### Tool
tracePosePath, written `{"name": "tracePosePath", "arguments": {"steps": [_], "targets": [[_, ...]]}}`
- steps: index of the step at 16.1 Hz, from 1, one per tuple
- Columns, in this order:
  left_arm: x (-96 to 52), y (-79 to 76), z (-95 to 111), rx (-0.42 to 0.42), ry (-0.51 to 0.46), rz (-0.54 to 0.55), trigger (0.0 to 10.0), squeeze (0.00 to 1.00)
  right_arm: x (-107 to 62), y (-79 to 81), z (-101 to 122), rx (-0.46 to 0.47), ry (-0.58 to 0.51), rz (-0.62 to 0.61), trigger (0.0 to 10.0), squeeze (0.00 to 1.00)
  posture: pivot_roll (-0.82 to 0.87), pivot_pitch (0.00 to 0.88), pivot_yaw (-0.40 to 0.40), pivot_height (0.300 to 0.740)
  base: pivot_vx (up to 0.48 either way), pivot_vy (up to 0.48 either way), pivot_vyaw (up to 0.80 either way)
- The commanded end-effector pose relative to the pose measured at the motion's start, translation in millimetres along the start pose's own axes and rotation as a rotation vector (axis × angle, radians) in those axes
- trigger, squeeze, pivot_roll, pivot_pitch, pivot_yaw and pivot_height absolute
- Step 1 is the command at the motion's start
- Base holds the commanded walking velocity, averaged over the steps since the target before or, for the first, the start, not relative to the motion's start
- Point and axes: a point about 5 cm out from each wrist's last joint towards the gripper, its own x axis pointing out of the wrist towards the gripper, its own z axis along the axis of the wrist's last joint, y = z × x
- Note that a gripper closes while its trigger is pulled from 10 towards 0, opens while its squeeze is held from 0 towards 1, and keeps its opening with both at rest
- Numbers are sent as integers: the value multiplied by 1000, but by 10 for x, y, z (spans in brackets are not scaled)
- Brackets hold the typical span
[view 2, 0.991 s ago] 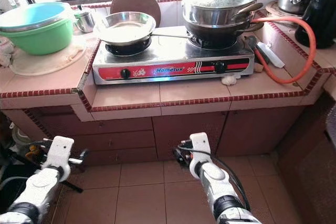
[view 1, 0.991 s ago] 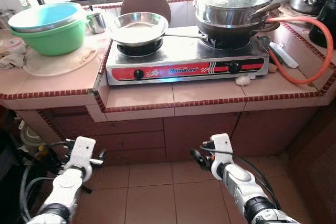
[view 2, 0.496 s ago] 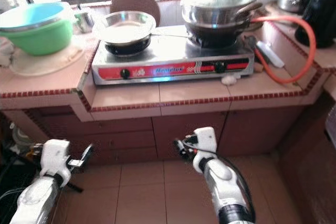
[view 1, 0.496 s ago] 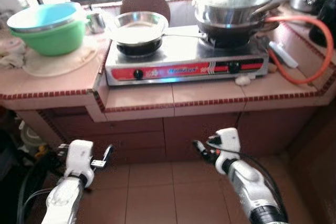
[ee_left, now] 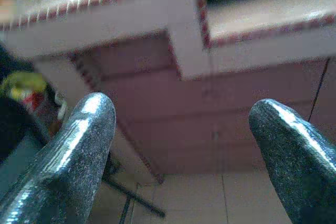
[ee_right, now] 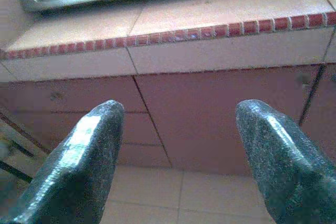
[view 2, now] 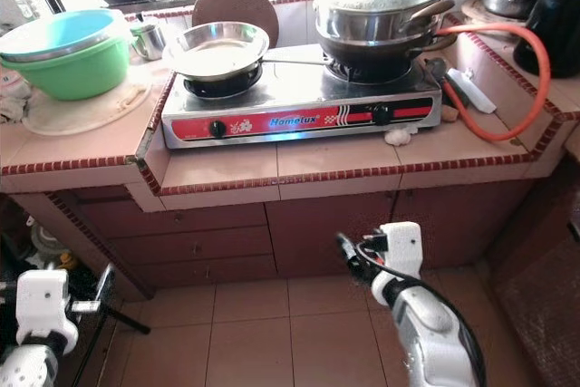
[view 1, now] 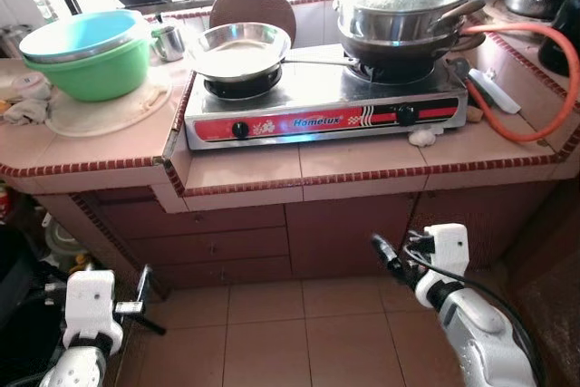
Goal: Kitchen organization
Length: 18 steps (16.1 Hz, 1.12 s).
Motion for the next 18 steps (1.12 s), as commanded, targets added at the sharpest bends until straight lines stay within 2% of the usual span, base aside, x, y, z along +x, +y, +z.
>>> {"name": "tracePosePath", "arguments": {"steps": [1,2,4,5,6,7,8,10,12,13,14,15,17,18], "targets": [[-20,38,58,-8,0,32,10000,0,-30,84,95,-2,-9,36,10000,0,-150,26,108,740,0,0,0],[-64,61,100,-40,-9,69,10000,0,-39,128,159,-7,-12,51,10000,0,-147,29,103,740,0,0,0],[-129,68,141,-70,-6,113,10000,0,-11,166,302,-134,-76,45,10000,0,-144,28,94,740,0,0,0],[-123,74,196,-80,-20,149,10000,0,15,196,392,-99,-110,48,10000,0,-138,33,84,740,0,0,0],[-57,76,270,-78,-49,184,10000,0,55,199,477,-123,-131,23,10000,0,-133,34,78,740,0,0,0],[-21,97,302,-24,-63,225,10000,0,74,221,511,-151,-132,20,10000,0,-133,34,78,740,0,0,0],[-1,87,299,-30,-50,229,10000,0,76,239,513,-156,-114,50,10000,0,-131,33,76,740,0,0,0],[53,97,357,13,-76,234,10000,0,98,204,526,-192,-106,-18,10000,0,-131,33,76,740,0,0,0],[145,125,422,7,-77,255,10000,0,127,184,583,-170,-152,-89,10000,0,-144,26,81,740,0,0,0],[188,42,441,5,-78,213,10000,0,125,144,661,-210,-198,-175,10000,0,-150,26,85,740,0,0,0],[212,-65,437,-44,-70,151,10000,0,107,106,697,-229,-221,-239,10000,0,-156,27,89,740,0,0,0],[235,-190,428,-113,-57,65,10000,0,97,96,694,-210,-225,-261,10000,0,-157,27,91,740,0,0,0],[292,-319,458,-309,-32,-14,10000,0,103,91,635,-168,-203,-269,10000,0,-159,32,97,740,0,0,0],[324,-320,500,-305,-45,-14,10000,0,115,91,610,-155,-194,-275,10000,0,-163,34,103,740,0,0,0]]}}
